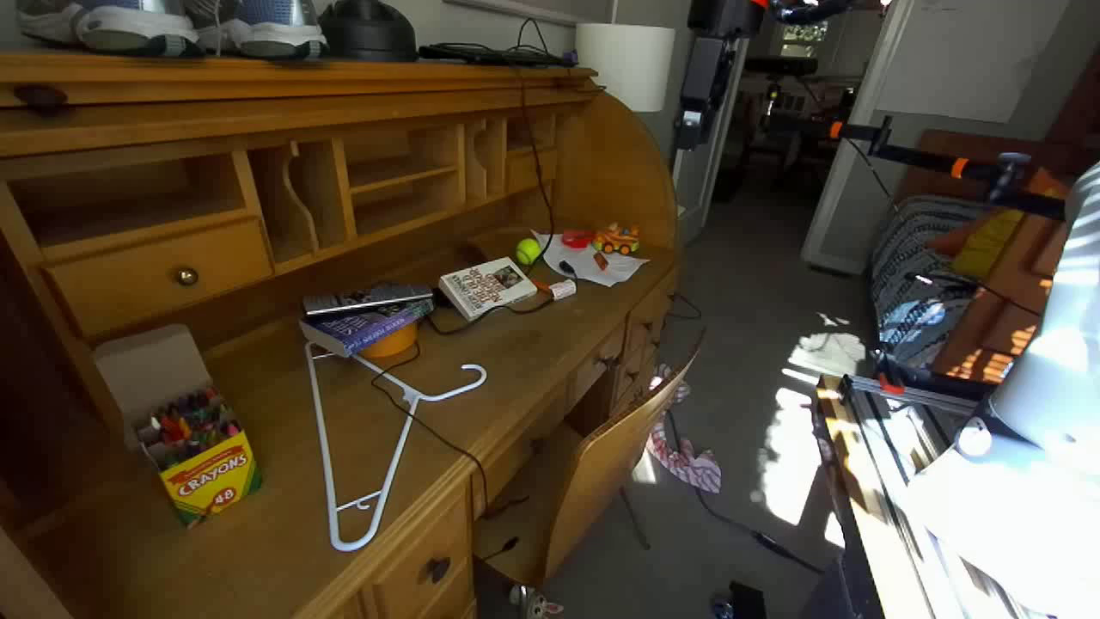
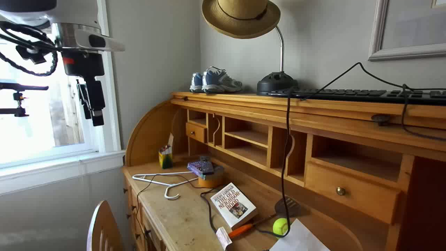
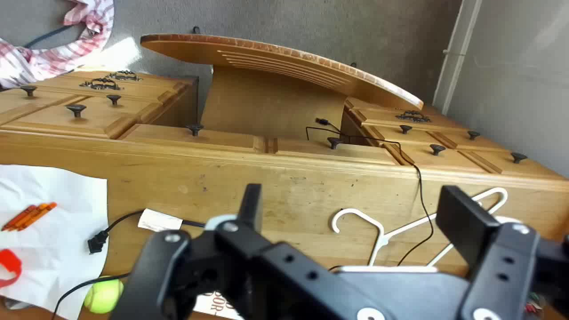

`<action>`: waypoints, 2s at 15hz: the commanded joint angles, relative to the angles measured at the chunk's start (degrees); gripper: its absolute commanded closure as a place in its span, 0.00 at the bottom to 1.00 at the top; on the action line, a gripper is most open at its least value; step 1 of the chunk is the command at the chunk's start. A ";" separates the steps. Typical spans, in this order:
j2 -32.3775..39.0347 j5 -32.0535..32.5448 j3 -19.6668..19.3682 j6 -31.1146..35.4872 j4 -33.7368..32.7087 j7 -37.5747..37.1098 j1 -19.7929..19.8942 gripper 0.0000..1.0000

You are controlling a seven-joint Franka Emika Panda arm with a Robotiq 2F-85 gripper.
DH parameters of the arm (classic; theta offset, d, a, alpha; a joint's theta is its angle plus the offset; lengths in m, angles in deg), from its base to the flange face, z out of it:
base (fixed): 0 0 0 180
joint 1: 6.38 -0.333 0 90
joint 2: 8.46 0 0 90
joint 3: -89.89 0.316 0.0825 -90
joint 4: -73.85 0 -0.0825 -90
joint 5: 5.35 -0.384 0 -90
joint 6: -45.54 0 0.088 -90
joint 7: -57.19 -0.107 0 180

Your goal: Put the sun hat on the bottom half of the desk

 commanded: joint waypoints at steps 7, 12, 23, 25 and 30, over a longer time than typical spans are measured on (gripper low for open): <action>0.61 1.03 2.08 2.22 -2.38 -0.83 0.07 0.00; 3.28 9.23 7.47 9.90 -12.46 -2.05 0.13 0.00; 12.06 33.64 12.13 28.96 -32.44 -2.33 1.74 0.00; 10.78 32.12 11.39 28.38 -31.16 -2.18 0.76 0.00; 11.18 32.33 11.28 29.13 -31.69 -2.16 0.73 0.00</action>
